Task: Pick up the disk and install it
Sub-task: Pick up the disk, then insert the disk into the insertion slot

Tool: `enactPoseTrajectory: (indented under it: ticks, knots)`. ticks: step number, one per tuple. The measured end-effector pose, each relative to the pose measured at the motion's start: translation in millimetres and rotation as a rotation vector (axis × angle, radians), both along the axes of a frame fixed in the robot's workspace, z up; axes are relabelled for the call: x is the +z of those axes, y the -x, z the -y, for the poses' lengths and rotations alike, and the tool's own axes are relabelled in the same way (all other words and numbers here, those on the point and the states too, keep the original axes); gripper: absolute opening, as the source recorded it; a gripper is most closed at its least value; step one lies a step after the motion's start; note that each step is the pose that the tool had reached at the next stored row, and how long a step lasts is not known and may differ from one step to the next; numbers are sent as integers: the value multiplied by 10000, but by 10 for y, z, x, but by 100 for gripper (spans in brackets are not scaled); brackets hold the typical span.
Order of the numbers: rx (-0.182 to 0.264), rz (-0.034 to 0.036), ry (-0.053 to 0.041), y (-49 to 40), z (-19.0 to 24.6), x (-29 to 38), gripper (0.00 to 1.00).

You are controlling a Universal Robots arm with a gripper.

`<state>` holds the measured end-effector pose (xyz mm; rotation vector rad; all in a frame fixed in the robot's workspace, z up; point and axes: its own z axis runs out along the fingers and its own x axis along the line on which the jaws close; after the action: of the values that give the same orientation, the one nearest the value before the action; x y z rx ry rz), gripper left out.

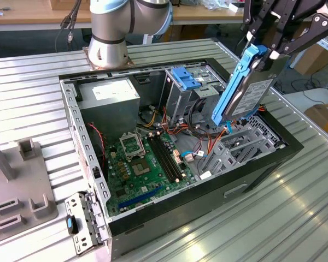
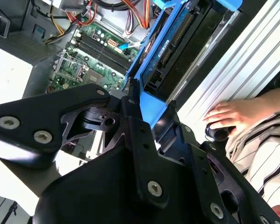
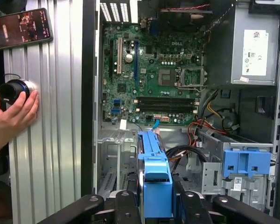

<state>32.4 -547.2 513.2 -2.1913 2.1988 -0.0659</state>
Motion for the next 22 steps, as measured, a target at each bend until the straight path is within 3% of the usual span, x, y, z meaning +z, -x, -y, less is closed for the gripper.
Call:
enactPoseTrajectory:
  ticks: [5, 8, 10, 11, 13, 16, 18, 22]
  knots:
    - [0, 0, 0, -179, 0, 0, 37]
    - [0, 0, 0, -206, -2, -1, 37]
    - [0, 0, 0, -219, 68, 0, 37]
    - [0, 0, -1, -223, 134, -1, 37]
    - [0, 0, 1, -223, 182, -1, 37]
    - [0, 0, 0, -223, 290, -34, 37]
    - [0, 0, -1, -223, 320, -61, 37]
    - [0, 0, 1, -223, 323, -79, 37]
